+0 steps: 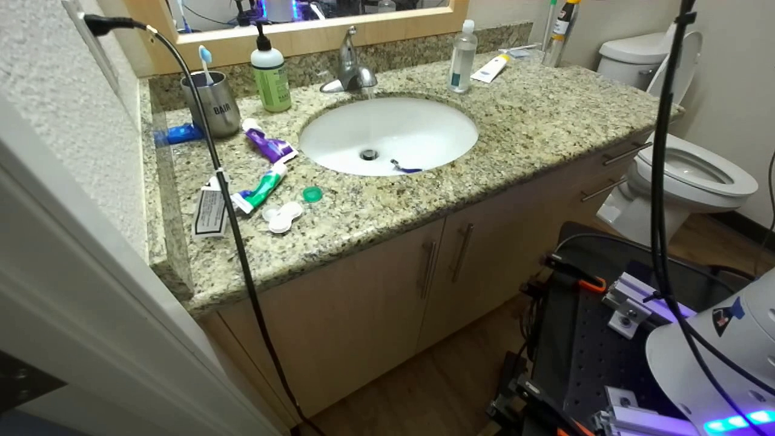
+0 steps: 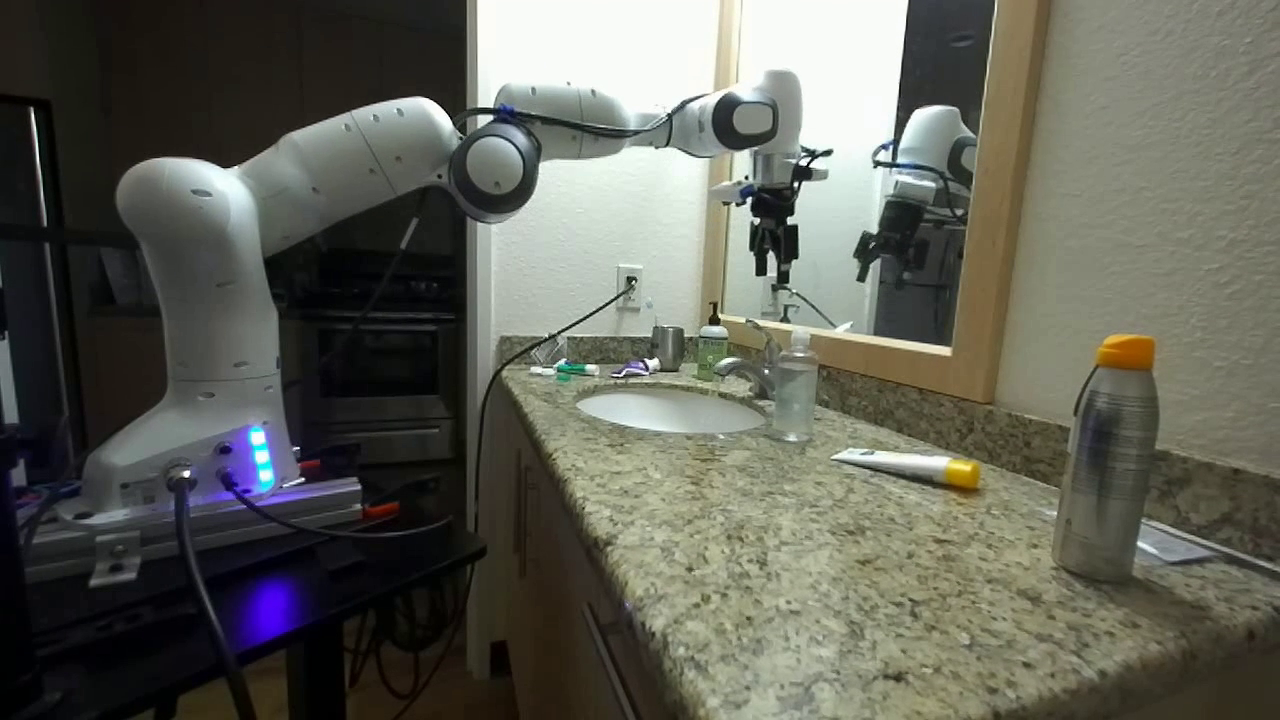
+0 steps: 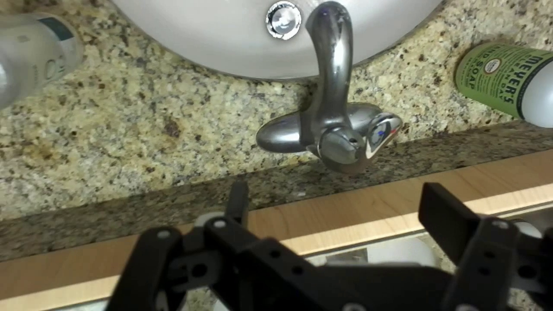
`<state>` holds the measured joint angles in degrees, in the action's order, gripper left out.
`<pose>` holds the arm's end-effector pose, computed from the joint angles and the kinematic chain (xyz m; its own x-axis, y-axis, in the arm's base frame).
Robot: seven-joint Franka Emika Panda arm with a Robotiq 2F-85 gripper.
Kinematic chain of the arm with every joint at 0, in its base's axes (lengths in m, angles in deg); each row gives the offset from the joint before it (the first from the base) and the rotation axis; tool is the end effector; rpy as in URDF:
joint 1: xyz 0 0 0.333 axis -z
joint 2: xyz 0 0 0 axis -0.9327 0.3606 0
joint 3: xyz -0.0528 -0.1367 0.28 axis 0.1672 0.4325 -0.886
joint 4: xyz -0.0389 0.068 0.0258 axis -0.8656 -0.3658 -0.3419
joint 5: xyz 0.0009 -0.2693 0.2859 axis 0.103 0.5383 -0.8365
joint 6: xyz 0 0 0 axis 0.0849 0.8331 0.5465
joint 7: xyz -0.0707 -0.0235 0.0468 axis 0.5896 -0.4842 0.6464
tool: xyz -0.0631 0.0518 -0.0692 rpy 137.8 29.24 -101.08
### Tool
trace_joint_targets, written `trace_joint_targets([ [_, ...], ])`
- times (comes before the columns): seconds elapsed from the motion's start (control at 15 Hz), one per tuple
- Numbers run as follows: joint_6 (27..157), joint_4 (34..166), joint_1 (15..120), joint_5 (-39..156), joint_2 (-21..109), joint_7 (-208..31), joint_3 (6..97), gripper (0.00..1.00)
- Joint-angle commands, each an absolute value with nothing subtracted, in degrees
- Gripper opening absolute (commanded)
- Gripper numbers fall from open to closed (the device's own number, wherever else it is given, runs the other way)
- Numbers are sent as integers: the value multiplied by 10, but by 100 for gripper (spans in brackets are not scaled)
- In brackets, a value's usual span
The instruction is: Lift up the tap handle
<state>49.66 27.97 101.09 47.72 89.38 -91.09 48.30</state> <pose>0.6749 -0.4131 0.4547 0.7591 -0.6326 0.1535 -0.6163 -0.7743 -0.1434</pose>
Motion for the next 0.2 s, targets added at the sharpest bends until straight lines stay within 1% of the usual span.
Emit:
trace_joint_targets([
  [0.0,456,290,1035,487,855,-855,489,100],
  [0.07,443,292,1041,488,846,-839,488,100],
  [0.13,472,290,1034,483,860,-869,485,100],
])
